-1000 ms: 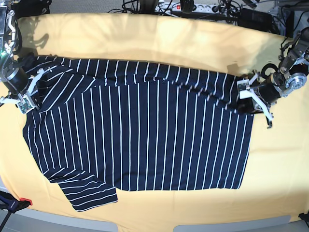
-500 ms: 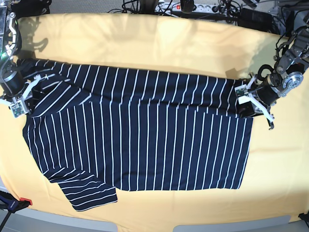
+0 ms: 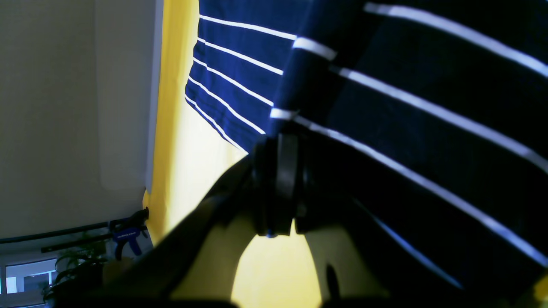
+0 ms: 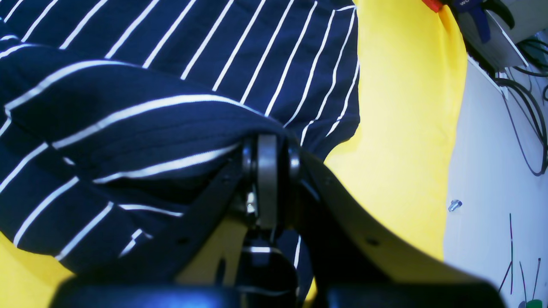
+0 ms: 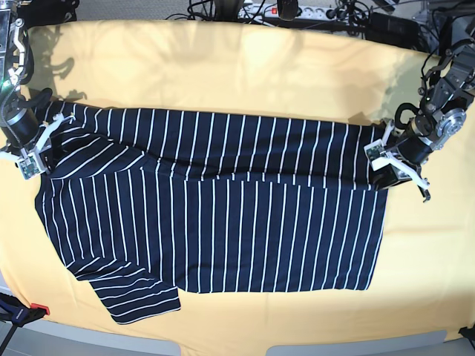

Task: Fold the T-shirt properly
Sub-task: 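Drag the grasped shirt edge toward the robot with both grippers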

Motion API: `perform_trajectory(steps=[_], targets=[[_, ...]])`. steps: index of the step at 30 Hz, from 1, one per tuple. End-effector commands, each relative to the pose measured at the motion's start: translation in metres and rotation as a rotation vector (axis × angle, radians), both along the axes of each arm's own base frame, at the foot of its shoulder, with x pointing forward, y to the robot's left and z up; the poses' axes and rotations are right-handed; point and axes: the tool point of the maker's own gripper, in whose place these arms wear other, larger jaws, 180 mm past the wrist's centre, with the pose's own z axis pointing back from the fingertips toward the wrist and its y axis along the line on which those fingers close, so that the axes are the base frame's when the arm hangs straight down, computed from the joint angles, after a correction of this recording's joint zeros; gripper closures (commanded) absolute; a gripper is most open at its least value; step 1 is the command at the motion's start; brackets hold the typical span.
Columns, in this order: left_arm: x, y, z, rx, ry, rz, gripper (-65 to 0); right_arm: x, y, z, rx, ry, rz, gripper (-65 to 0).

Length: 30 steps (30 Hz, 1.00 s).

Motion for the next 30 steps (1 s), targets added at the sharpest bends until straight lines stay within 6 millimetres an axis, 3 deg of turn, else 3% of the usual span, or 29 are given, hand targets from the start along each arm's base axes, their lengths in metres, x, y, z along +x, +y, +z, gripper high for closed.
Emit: perform_trajectory(steps=[1, 2, 3, 5, 6, 7, 11, 16, 20, 23, 28, 30], targets=[[0.008, 0.004, 0.017, 0.002, -0.053, -0.004, 0.0, 0.009, -0.004, 0.018, -0.01, -0.065, -0.005, 0.0], [0.01, 0.005, 0.02, 0.0, -0.065, 0.0, -3.9, 0.012, -0.005, 0.021, -0.013, -0.076, -0.009, 0.0], [0.013, 0.005, 0.024, -0.002, -0.082, 0.006, -11.4, 0.015, -0.006, 0.025, -0.016, -0.091, -0.014, -7.3], [0.019, 0.008, 0.033, -0.01, -0.128, 0.027, -28.0, 0.022, -0.009, 0.035, -0.014, -0.124, -0.029, -28.3], [0.021, 0.009, 0.037, -0.022, -0.147, 0.039, -34.3, 0.025, -0.01, 0.039, -0.014, -0.14, -0.04, -36.1], [0.022, 0.01, 0.039, -0.038, -0.156, 0.052, -37.0, 0.028, -0.013, 0.042, -0.012, -0.156, -0.061, -39.8], [0.023, 0.015, 0.038, -0.035, -0.151, 0.083, -37.3, 0.031, -0.02, 0.048, -0.013, -0.174, -0.098, -40.5], [0.017, 0.014, 0.03, -0.013, -0.092, 0.054, -37.3, 0.015, 0.008, 0.021, -0.046, -0.015, 0.1, -40.3], [-0.007, 0.009, 0.005, 0.05, 0.107, -0.045, -37.3, -0.01, 0.018, -0.003, -0.052, 0.133, 0.197, -40.3], [-0.033, 0.011, -0.01, 0.097, 0.28, -0.131, -37.3, -0.032, 0.013, -0.021, -0.093, 0.234, 0.239, -40.3], [-0.066, 0.014, -0.023, 0.121, 0.465, -0.226, -37.3, -0.061, 0.0, -0.04, -0.144, 0.357, 0.243, -40.3], [-0.07, 0.013, -0.024, 0.122, 0.483, -0.241, -37.3, -0.071, -0.002, -0.047, -0.154, 0.389, 0.243, -40.3]])
